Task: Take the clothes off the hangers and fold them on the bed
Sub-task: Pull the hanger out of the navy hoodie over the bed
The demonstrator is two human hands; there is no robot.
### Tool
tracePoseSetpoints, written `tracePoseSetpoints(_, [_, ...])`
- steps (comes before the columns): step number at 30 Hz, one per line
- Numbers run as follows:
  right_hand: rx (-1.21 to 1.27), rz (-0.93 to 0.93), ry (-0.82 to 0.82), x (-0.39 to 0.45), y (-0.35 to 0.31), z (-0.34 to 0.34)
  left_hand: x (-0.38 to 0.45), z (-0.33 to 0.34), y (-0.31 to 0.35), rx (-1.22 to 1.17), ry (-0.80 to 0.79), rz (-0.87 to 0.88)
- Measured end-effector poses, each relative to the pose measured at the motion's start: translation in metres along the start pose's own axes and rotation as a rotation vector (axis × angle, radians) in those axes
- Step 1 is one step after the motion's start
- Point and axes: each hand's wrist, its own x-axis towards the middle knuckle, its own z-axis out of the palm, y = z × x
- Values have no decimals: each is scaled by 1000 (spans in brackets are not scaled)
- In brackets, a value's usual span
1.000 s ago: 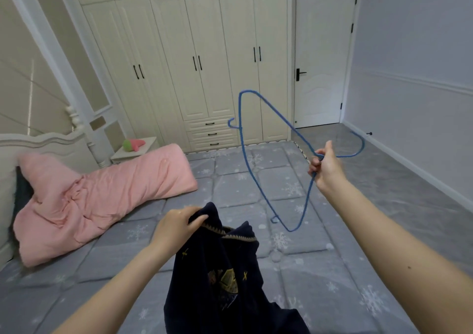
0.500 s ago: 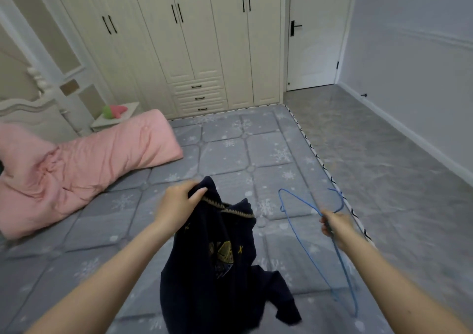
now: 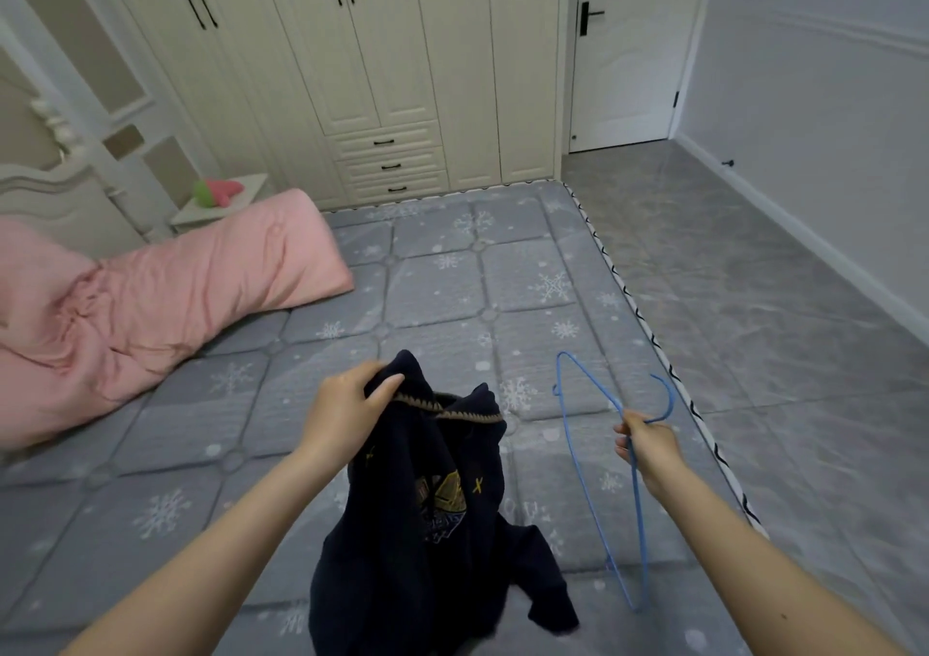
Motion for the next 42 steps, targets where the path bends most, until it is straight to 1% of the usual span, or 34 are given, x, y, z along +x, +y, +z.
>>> tracePoseSetpoints(6, [-9, -156, -121, -8, -41, 56, -6, -10, -25, -51, 13, -99])
tracePoseSetpoints(9, [-66, -236, -221, -19, -55, 102, -14, -22, -51, -72, 22, -170])
tracePoseSetpoints(13, [-193, -386, -349, -39, -71, 177, -16, -41, -92, -107, 25, -204])
tracePoseSetpoints(16, [-324, -509, -407, -63, -79, 242, -13, -58, -129, -115, -1, -199])
tracePoseSetpoints(21, [-573, -605, -492, -79, -86, 341, 6, -80, -182, -33, -73, -155])
tracePoseSetpoints(24, [-699, -636, -485, -74, -91, 383, 19, -86, -206, 11, -94, -106])
tracePoseSetpoints(27, [-696, -683, -423, -63, -104, 416, 33, -87, -225, 15, -132, -87])
tracePoseSetpoints(28, [-721, -704, -378, -56, -111, 425, 38, -87, -231, 11, -138, -77])
tracePoseSetpoints(30, [-884, -699, -256, -36, -123, 435, 49, -87, -239, 10, -142, -40])
tracePoseSetpoints(31, [-958, -660, -197, -25, -126, 435, 53, -88, -240, 22, -145, -21])
tracePoseSetpoints(33, [-1021, -560, -156, -4, -121, 436, 62, -87, -246, 40, -160, -10])
tracePoseSetpoints(35, [-987, -489, -184, 4, -102, 430, 69, -86, -251, 26, -165, -22])
tracePoseSetpoints(38, [-897, -426, -315, -7, -63, 416, 76, -79, -254, 2, -159, -26])
tracePoseSetpoints(42, [-879, -415, -451, -25, -28, 391, 80, -78, -249, 14, -183, -7])
